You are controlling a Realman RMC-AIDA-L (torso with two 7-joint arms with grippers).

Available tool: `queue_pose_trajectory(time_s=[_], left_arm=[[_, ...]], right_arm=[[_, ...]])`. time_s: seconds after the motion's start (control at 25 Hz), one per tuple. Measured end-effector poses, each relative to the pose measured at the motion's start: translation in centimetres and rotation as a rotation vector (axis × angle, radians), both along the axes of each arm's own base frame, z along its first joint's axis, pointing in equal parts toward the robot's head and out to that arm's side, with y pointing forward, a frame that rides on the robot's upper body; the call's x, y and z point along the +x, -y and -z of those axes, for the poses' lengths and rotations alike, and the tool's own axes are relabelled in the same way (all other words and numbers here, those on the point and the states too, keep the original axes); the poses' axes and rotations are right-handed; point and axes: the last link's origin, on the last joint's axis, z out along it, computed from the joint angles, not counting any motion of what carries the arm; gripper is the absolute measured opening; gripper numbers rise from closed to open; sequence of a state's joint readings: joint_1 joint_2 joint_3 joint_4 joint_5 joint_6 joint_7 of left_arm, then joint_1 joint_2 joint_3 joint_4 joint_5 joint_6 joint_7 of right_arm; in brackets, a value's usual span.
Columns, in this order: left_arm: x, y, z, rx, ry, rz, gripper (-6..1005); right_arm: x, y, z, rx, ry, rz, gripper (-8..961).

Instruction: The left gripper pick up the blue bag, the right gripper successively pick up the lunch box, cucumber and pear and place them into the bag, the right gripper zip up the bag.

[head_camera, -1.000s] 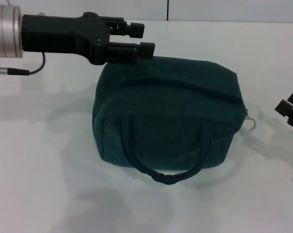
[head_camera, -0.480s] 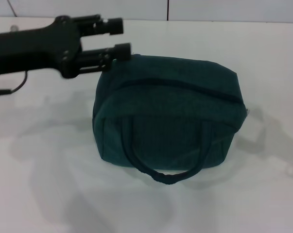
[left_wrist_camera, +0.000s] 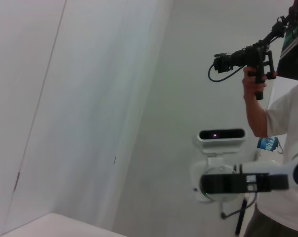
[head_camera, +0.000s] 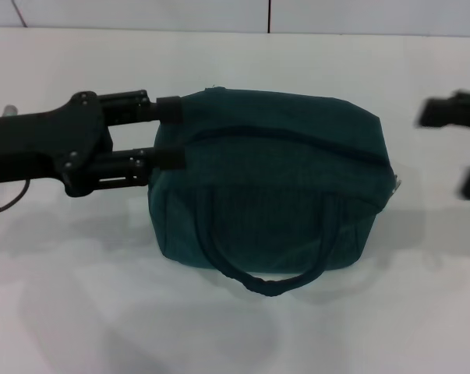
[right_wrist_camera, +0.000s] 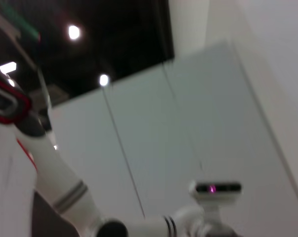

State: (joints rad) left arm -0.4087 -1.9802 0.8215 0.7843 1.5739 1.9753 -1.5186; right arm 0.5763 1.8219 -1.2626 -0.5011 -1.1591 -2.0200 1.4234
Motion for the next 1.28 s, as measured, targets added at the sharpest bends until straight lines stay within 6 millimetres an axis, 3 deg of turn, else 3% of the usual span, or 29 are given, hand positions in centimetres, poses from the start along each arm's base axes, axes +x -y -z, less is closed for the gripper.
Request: queue_pose_trajectory(time_s=[0.24, 0.44, 0.8, 1.28], left_arm=[[-0.2, 0.3, 0.2, 0.0, 0.004, -0.006, 657], [-0.4, 0.4, 0.3, -0.002, 0.006, -0.01, 655], [-0.8, 0.8, 0.6, 0.007, 0.014, -0.018, 654], [-1.0, 0.8, 1.0, 0.0, 0.005, -0.018, 655]], right_arm=[[-1.9, -2.5, 3.8, 0.017, 0.153, 0.006, 874], [-3.8, -3.2, 5.9, 0.042, 0.197, -0.035, 874], [-5.8, -2.9, 8.1, -0.003, 0.213, -0.097, 873], [-6.1, -3.0, 8.7, -0.017, 0.233, -0.085, 874]])
